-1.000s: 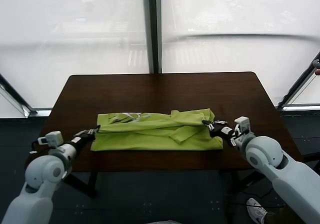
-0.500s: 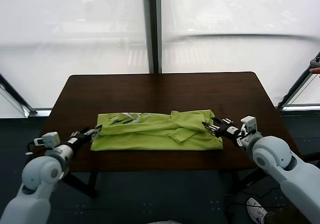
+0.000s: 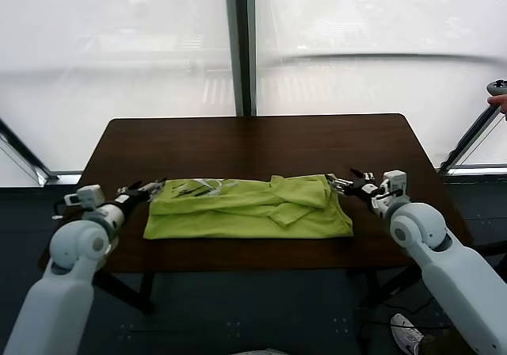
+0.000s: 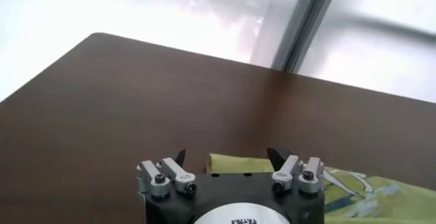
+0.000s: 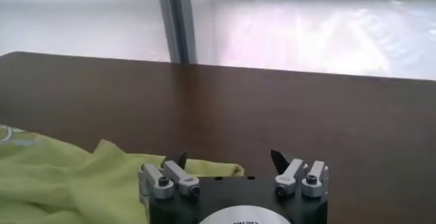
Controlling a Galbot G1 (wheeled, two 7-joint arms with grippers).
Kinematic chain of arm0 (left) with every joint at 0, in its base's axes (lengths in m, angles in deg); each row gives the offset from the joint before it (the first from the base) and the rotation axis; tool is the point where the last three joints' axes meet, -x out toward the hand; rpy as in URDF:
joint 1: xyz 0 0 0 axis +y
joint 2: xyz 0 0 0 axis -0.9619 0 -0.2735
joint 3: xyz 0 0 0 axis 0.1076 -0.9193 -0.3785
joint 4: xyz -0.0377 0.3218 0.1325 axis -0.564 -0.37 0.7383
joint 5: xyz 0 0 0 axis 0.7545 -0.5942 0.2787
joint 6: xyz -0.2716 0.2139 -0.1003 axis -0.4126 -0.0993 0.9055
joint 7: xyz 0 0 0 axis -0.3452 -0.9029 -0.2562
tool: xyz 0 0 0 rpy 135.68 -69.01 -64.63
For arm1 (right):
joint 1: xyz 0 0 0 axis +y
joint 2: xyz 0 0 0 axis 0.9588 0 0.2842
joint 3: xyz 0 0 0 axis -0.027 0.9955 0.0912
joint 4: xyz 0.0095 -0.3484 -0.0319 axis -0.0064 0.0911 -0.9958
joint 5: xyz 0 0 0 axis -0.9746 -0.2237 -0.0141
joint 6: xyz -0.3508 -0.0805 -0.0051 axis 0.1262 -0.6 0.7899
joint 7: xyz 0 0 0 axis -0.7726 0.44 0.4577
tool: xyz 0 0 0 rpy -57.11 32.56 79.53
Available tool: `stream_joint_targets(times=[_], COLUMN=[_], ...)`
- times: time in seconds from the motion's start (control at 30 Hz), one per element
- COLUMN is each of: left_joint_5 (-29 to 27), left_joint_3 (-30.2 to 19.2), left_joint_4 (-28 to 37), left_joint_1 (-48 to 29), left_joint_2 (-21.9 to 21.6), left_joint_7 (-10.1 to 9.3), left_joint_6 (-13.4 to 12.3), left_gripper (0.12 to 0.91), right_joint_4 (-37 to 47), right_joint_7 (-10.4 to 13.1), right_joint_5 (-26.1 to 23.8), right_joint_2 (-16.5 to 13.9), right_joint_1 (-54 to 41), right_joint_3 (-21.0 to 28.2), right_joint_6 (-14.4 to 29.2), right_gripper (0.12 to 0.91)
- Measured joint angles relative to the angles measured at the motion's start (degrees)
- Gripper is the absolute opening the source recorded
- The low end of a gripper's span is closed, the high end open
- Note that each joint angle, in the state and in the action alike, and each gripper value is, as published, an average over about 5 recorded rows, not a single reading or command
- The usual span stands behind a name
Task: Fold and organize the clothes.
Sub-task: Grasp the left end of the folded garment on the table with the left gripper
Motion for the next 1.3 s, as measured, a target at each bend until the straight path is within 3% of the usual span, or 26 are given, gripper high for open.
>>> stream_joint_targets(times=[0.1, 0.17, 0.27, 0.37, 0.77, 1.3], left_joint_5=[0.01, 0.03, 0.14, 0.32, 0.91, 1.26], left_joint_3=[-0.02, -0.02, 0.02, 0.11, 1.54, 2.93], left_joint_4=[0.14, 0.19, 0.20, 0.20, 0.20, 0.01], left_joint_1=[-0.03, -0.04, -0.05, -0.12, 0.26, 1.10], left_joint_2=[0.02, 0.00, -0.09, -0.16, 0.03, 0.02], left_joint_7=[0.01, 0.03, 0.07, 0.11, 0.13, 0.12], left_joint_6=[-0.01, -0.09, -0.32, -0.68, -1.49, -2.23], left_gripper=[0.599, 0.493, 0.352, 0.260, 0.153, 0.148], right_joint_4=[-0.10, -0.22, -0.42, -0.60, -1.11, -0.90], right_joint_7=[-0.05, -0.08, -0.10, -0.10, 0.23, 0.59], right_joint_5=[0.02, 0.03, 0.04, -0.01, -0.16, -0.20], right_joint_2=[-0.16, -0.32, -0.47, -0.49, -0.15, 0.17], right_joint_1=[0.10, 0.24, 0.51, 0.75, 1.34, 1.35], right_joint_3=[-0.10, -0.26, -0.52, -0.71, -1.45, -2.00], right_joint_6=[-0.01, 0.02, 0.10, 0.20, 0.71, 1.67], right_gripper=[0.260, 0.183, 0.151, 0.151, 0.151, 0.151])
